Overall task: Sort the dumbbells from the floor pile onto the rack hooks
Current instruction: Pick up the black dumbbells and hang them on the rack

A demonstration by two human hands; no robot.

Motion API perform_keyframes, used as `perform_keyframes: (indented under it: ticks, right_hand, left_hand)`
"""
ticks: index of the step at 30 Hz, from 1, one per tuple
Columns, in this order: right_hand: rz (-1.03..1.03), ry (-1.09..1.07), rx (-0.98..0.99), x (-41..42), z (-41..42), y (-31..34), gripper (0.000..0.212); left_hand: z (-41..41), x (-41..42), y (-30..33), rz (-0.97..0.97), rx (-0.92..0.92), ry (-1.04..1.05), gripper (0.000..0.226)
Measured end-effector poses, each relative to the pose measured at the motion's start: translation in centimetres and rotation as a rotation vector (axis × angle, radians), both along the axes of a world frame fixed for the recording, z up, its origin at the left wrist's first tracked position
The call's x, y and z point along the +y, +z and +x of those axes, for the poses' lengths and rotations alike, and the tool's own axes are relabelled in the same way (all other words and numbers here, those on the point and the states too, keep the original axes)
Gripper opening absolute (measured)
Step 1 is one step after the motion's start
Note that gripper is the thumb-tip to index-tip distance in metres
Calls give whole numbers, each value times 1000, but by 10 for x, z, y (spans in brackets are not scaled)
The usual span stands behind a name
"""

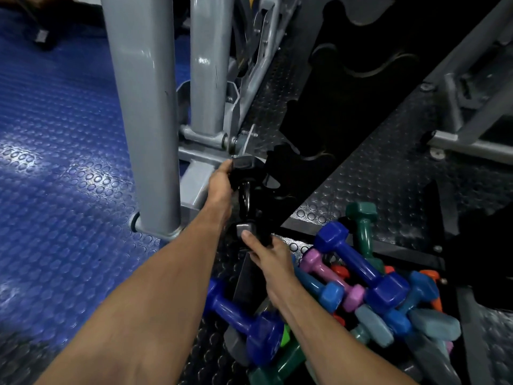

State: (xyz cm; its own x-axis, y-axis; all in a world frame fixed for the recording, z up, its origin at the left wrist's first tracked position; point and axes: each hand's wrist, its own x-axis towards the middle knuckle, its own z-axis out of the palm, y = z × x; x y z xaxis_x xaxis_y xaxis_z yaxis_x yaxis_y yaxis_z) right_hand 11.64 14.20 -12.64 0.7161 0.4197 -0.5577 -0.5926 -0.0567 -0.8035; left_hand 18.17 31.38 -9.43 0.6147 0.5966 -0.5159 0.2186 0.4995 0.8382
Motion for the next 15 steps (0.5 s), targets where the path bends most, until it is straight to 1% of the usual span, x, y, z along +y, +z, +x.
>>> perform_keyframes:
  ticks: [5, 7, 8, 10, 15]
  right_hand:
    - [4, -15, 10, 14, -1, 0, 37]
    - [12, -50, 19, 17, 6, 1, 31]
    - [33, -79, 38, 18, 10, 3, 28]
    - [69, -113, 69, 20, 18, 3, 29]
    - [54, -144, 101, 26, 20, -5, 24]
  left_hand:
    - [2, 8, -7, 7, -20, 3, 37]
    - [7, 11, -7, 20, -34, -8, 38]
    - [9, 10, -4, 24, -39, -25, 40]
    - [14, 10, -1, 29, -24, -41, 46]
    - [22, 9, 5, 5, 1, -175, 63]
